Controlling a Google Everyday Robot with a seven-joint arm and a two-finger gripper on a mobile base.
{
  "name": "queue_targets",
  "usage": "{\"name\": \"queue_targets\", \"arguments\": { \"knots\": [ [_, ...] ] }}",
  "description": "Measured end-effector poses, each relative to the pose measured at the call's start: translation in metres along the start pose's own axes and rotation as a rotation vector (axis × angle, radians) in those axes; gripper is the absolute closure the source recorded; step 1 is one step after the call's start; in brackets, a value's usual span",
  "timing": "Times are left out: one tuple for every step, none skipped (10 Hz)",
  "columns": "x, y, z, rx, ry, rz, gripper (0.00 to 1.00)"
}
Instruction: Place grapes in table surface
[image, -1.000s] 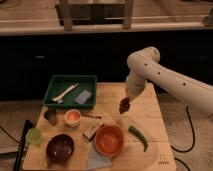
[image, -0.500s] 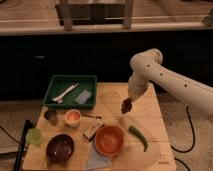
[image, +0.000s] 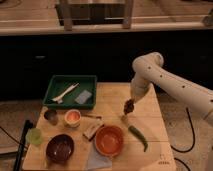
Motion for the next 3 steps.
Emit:
{"name": "queue_targets", "arguments": {
  "knots": [
    [0.003,0.001,0.009,-0.010,0.006,0.011,0.96],
    [0.009,0.002,0.021,-0.017,0.013,0.028,0.96],
    [0.013,0.002,0.035,-0.023,0.019,0.049,0.96]
  ]
}}
